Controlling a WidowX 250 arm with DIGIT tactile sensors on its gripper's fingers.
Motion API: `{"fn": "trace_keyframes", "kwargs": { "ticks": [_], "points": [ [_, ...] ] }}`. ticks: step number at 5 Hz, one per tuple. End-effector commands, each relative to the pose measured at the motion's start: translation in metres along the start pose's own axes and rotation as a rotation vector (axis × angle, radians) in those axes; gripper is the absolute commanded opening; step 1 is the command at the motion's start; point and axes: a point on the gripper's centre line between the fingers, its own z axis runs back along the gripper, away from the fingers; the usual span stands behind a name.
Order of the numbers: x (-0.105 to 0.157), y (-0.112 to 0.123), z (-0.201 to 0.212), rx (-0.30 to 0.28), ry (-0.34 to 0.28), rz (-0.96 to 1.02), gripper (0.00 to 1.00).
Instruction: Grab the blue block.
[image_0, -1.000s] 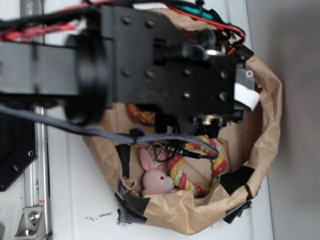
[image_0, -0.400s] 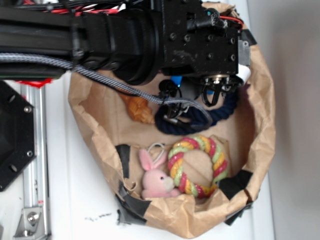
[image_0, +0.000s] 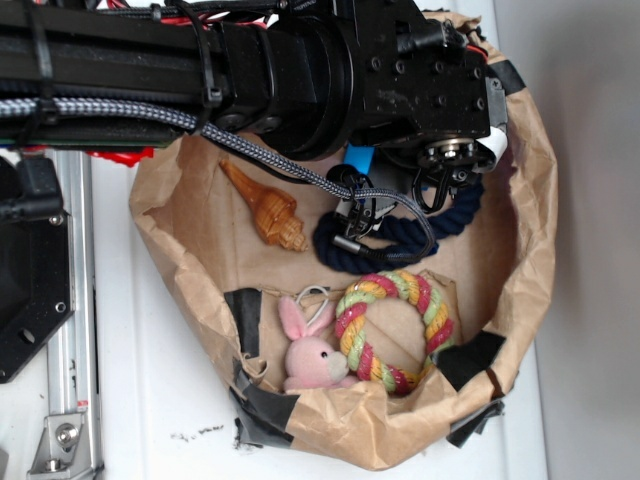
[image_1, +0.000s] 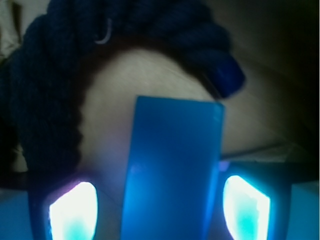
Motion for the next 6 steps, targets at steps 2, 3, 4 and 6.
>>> {"fn": "trace_keyframes", "kwargs": {
  "ticks": [2, 3, 4, 6],
  "points": [
    [0.007, -0.013, -0.019, -0.137, 0.014, 0.259, 0.0],
    [0.002, -0.017, 0.022, -0.074, -0.033, 0.245, 0.0],
    [-0.005, -0.033, 0.071, 0.012, -0.129, 0.251, 0.0],
    [-0.007, -0.045, 0.12, 0.016, -0.132, 0.313, 0.0]
  ]
}}
